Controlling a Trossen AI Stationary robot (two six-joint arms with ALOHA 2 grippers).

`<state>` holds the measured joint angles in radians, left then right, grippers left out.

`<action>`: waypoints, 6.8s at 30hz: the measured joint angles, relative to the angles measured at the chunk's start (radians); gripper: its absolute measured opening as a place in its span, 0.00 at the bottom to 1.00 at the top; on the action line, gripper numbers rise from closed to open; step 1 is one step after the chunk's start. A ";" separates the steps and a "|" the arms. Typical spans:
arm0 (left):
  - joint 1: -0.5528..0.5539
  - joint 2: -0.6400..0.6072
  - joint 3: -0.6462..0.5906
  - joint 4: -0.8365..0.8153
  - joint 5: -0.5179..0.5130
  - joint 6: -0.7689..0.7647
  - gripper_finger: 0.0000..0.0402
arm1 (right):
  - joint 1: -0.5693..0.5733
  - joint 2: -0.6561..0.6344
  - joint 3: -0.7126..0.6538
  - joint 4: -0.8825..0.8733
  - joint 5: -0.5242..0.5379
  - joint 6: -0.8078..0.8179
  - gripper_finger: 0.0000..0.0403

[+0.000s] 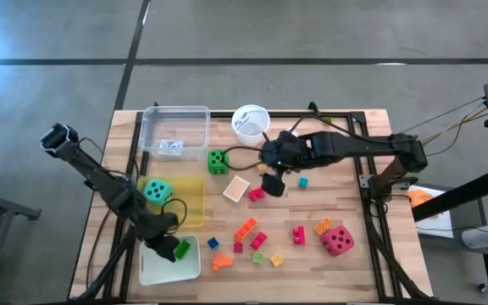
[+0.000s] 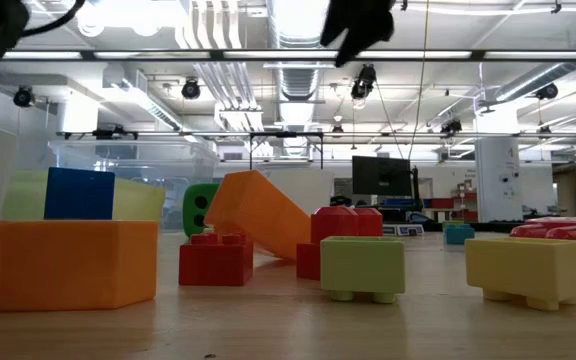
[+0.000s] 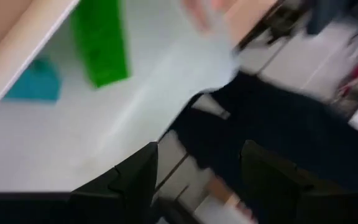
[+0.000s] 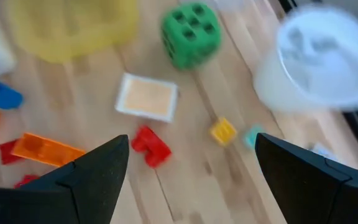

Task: Pick & Place Toys
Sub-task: Put the blue game piece into the white bin

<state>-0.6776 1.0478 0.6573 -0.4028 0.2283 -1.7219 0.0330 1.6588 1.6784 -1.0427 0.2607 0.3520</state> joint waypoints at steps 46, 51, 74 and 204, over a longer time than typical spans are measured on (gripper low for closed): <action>0.386 -0.031 0.156 -0.163 -0.218 0.275 0.54 | -0.157 -0.004 -0.803 0.272 -0.205 -0.180 0.78; 0.386 -0.031 0.156 -0.146 -0.221 0.253 0.54 | -0.156 -0.004 -0.805 0.285 -0.218 -0.183 0.57; 0.386 -0.031 0.156 -0.148 -0.221 0.256 0.54 | -0.156 -0.001 -0.757 0.326 -0.222 -0.172 0.32; 0.667 0.298 0.365 0.282 -0.270 0.306 0.54 | 0.009 -0.071 -0.244 0.502 -0.179 -0.071 0.32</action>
<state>-0.0105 1.3460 1.0221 -0.1207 -0.0422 -1.4158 0.0418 1.5879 1.4345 -0.5411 0.0822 0.2808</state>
